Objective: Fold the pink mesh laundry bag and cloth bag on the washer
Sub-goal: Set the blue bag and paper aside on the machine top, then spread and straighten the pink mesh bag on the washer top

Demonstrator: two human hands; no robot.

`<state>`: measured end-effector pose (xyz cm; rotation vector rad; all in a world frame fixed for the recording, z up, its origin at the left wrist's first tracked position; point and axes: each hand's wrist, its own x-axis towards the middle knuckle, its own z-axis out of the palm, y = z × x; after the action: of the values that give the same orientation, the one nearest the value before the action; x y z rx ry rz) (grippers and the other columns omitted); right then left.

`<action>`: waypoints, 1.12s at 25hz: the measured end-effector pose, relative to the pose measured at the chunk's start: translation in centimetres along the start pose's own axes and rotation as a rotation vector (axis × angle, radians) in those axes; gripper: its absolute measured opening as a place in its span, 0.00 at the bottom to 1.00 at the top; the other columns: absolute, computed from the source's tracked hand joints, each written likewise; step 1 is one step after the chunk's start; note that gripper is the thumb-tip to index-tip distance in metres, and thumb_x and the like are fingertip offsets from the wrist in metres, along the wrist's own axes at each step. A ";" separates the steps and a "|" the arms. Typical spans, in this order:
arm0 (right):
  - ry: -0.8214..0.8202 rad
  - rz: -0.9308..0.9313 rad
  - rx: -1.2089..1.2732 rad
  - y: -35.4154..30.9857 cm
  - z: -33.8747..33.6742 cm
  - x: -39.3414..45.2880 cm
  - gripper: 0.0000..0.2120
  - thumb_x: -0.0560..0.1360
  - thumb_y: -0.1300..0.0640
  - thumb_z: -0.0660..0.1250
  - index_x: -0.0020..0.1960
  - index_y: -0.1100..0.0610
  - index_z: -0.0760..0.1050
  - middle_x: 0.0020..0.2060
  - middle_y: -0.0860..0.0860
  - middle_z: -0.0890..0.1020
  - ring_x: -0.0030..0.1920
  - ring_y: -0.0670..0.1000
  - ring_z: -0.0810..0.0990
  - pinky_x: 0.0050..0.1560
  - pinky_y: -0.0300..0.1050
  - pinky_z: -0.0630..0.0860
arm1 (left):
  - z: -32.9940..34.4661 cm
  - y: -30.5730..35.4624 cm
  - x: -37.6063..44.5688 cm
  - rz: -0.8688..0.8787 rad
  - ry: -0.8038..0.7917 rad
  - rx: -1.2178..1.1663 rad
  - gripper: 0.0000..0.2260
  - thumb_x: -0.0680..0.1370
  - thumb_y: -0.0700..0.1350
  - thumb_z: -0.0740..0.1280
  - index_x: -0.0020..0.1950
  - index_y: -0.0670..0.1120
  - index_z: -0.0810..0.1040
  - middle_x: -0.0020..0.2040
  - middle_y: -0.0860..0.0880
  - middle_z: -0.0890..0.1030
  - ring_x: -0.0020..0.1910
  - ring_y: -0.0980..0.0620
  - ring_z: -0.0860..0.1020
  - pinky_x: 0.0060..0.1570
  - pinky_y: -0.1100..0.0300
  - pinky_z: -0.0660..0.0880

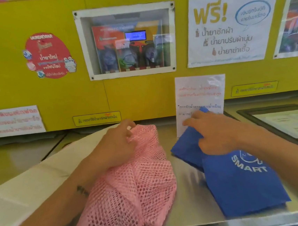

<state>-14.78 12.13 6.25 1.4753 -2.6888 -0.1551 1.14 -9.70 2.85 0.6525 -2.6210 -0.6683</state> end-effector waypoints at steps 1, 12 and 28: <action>0.107 -0.065 0.105 -1.1 -0.5 0.9 0.33 0.73 0.55 0.63 0.77 0.48 0.58 0.66 0.52 0.69 0.66 0.58 0.70 0.62 0.56 0.72 | -0.6 -0.2 -0.1 0.041 0.048 -0.078 0.14 0.76 0.49 0.68 0.59 0.59 0.71 0.56 0.55 0.80 0.50 0.55 0.78 0.52 0.54 0.76; 0.190 -0.466 0.299 -13.5 1.3 8.6 0.11 0.72 0.57 0.66 0.54 0.50 0.79 0.50 0.48 0.83 0.52 0.52 0.79 0.52 0.54 0.78 | -5.5 -7.6 -5.3 -0.161 -0.150 0.409 0.21 0.76 0.57 0.64 0.68 0.60 0.67 0.71 0.54 0.68 0.69 0.48 0.68 0.68 0.47 0.67; 0.700 -0.191 0.550 -16.2 -8.3 11.6 0.09 0.72 0.63 0.60 0.47 0.51 0.75 0.39 0.49 0.79 0.41 0.54 0.78 0.36 0.47 0.74 | -8.6 -4.1 -4.6 0.089 -0.096 -0.263 0.49 0.67 0.66 0.73 0.75 0.67 0.41 0.67 0.70 0.66 0.64 0.65 0.69 0.65 0.61 0.64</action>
<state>-6.52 -6.78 12.64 1.5088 -2.0822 0.9694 10.16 -13.56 6.74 0.4329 -2.5659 -1.0170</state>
